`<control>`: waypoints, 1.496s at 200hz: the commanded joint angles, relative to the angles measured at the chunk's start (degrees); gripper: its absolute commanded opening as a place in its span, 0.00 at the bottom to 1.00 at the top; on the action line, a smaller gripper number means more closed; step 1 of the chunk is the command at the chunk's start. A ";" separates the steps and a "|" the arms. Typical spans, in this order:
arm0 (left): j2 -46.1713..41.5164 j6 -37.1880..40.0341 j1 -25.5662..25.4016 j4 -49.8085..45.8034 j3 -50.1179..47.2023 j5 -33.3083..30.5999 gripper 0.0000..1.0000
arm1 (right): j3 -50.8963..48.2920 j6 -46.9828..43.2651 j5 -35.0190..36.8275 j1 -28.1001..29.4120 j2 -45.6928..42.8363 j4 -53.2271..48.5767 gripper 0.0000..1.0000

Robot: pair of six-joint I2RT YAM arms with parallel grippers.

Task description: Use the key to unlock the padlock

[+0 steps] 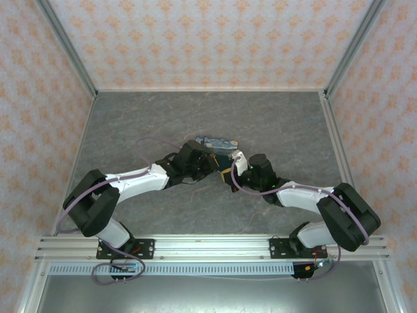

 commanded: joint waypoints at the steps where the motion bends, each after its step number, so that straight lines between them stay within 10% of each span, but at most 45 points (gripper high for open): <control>1: 0.00 0.40 -0.35 0.92 2.29 -0.63 0.16 | 0.85 -0.82 0.87 0.44 0.61 0.47 0.00; 299: -0.27 -1.19 -0.47 2.84 1.69 3.18 0.16 | 5.44 -0.47 0.83 0.58 3.43 9.42 0.00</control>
